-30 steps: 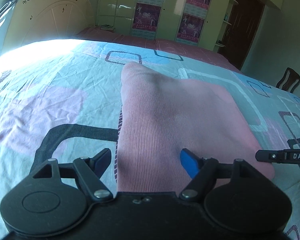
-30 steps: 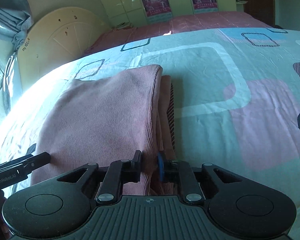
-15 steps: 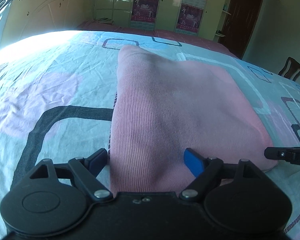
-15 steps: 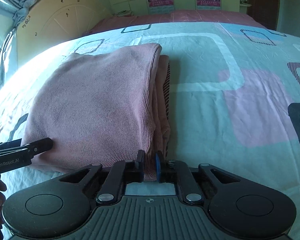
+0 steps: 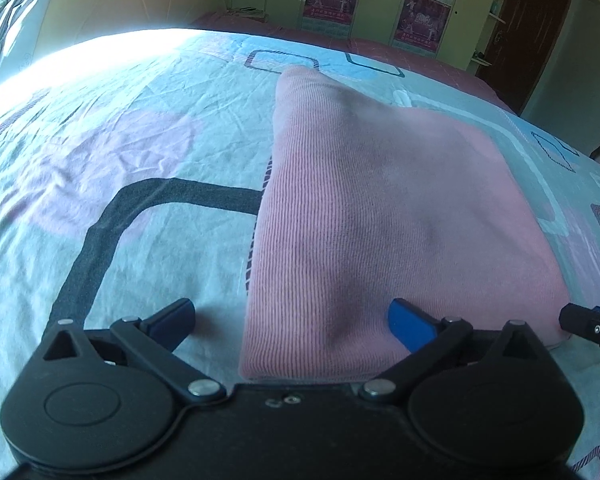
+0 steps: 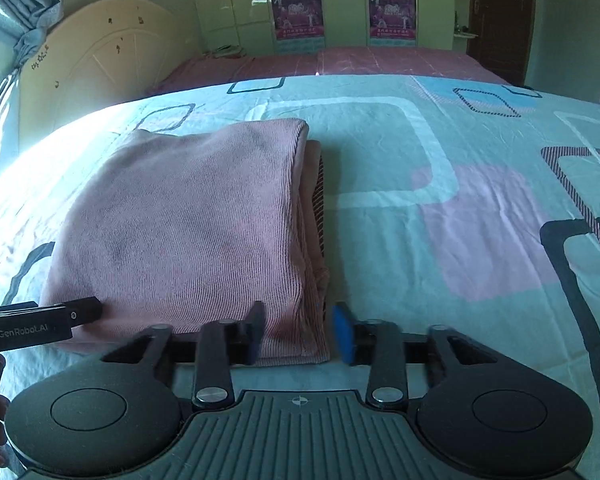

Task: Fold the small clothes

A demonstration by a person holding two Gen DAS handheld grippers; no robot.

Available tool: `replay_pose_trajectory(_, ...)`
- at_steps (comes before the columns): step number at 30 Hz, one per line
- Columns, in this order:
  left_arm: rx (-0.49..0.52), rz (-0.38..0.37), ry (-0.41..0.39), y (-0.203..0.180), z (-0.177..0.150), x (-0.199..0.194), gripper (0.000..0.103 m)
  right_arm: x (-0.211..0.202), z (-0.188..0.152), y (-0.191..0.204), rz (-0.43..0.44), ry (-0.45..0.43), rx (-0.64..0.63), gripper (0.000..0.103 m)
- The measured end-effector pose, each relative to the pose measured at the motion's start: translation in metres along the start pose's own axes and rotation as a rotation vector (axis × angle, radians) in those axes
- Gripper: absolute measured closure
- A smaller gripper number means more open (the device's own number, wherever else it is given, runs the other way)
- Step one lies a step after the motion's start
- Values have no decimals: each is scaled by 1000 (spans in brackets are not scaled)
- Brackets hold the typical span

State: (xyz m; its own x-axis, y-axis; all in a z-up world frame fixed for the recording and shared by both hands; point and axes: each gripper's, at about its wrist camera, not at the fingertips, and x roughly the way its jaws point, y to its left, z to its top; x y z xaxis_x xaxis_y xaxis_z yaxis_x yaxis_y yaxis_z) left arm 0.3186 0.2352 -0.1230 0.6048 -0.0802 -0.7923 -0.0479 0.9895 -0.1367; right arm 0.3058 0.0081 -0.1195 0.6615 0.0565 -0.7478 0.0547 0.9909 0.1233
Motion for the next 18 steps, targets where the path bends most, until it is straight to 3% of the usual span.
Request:
replay_pose_trajectory(3,-86,17,25,8,-4,-12,0,-25,-8,7,-6,-25,6,44)
replay_pose_trajectory(7,-57,-6,39,12,-9,-44,10,-67,-18,15,26,-50,-7,44)
replay_pose_trajectory(9,-72,-53,-14,20,-13,-69,10,-88,-22,20,35,-64,-42,44)
replay_pose_trajectory(11,-147,4,-118,26,-21,-101,9,-109,-25,24,53,-63,-75,35)
replay_pose_trajectory(13,-142,52,-184,25,-26,-129,8,-131,-29,26,79,-73,-101,24)
replay_pose_trajectory(15,-84,97,-200,16,-28,-150,7,-152,-34,26,100,-87,-125,23)
replay_pose_trajectory(18,-22,93,-197,-1,-37,-184,7,-180,-43,25,122,-99,-142,21)
